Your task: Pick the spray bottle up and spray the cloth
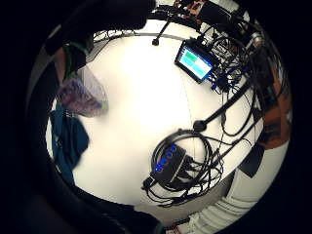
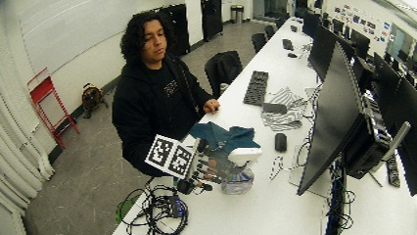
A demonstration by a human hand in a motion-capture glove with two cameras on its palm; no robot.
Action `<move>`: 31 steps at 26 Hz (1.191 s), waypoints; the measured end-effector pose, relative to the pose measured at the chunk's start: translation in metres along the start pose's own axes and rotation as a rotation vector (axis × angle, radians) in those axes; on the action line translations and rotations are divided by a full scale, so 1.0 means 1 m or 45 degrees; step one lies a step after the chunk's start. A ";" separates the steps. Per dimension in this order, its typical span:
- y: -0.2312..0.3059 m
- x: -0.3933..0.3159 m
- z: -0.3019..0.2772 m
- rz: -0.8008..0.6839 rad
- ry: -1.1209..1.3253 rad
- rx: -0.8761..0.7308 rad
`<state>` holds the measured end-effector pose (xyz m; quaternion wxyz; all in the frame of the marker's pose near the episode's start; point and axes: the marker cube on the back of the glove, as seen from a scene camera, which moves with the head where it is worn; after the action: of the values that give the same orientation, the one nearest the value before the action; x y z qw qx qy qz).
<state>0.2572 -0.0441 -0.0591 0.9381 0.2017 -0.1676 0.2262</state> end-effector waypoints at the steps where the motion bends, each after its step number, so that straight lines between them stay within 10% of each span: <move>1: -0.007 -0.001 0.001 0.001 -0.062 -0.004; 19: -0.067 -0.021 0.058 0.177 -0.848 0.015; 31: -0.075 -0.024 0.069 0.251 -0.715 0.400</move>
<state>0.2585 -0.1450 -0.0319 0.7863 0.3810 -0.4014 0.2746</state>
